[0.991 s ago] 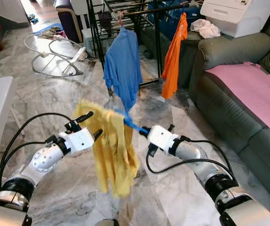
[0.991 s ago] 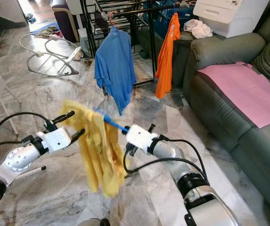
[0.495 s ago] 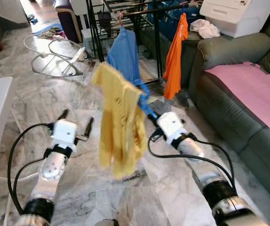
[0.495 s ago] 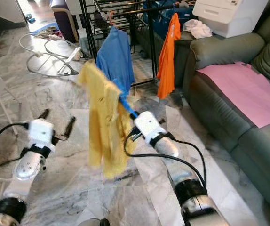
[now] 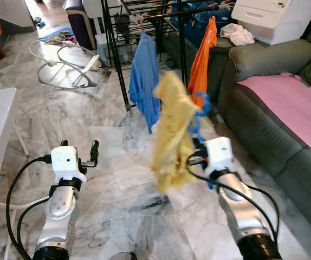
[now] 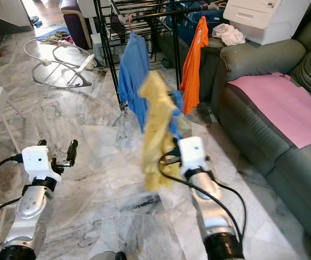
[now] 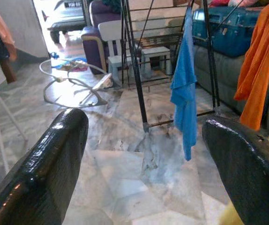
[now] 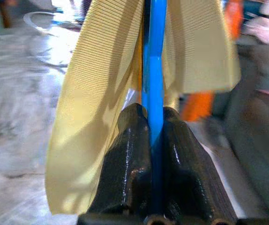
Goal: Hang hanger
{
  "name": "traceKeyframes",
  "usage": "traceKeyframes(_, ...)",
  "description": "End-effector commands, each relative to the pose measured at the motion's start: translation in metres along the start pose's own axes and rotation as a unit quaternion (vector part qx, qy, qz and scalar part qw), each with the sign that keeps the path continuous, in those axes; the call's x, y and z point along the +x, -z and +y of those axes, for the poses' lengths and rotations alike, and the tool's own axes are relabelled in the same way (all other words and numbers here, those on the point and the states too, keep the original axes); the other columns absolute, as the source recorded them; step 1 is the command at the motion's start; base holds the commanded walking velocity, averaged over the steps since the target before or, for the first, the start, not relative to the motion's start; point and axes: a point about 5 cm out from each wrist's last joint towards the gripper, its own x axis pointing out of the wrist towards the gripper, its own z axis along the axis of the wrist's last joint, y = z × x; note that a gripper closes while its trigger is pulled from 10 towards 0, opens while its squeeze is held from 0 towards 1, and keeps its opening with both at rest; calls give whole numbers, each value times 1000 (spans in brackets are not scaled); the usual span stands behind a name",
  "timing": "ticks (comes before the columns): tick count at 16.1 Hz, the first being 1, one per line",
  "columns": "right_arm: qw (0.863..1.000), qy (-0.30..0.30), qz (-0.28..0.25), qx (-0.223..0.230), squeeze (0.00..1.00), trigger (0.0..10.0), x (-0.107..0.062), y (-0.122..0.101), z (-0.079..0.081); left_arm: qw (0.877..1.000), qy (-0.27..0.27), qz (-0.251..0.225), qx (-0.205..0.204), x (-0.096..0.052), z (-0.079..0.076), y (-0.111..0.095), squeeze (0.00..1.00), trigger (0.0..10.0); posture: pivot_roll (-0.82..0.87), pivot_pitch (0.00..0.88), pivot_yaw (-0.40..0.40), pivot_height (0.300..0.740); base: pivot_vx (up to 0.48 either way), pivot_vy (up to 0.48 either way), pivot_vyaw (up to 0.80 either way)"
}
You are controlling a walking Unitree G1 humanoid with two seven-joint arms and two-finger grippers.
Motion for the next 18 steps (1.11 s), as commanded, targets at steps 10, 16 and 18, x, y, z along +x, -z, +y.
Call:
traceKeyframes(10, 997, 59, 0, 39, 0, 10000, -9, -13, -12, 999, -42, 19, -18, 1, 12, -3, 0, 10000, -66, 0, 45, 740, 0, 0, 0)
traceKeyframes(16, 998, 58, 0, 37, 0, 10000, -10, -16, -12, 998, -45, 19, -24, 1, 11, -3, 0, 10000, -68, 1, 47, 740, 0, 0, 0)
traceKeyframes(18, 997, 60, 0, 38, 0, 10000, -10, -16, -11, 998, -46, 20, -25, 0, 12, -2, 0, 10000, -68, 1, 47, 740, 0, 0, 0)
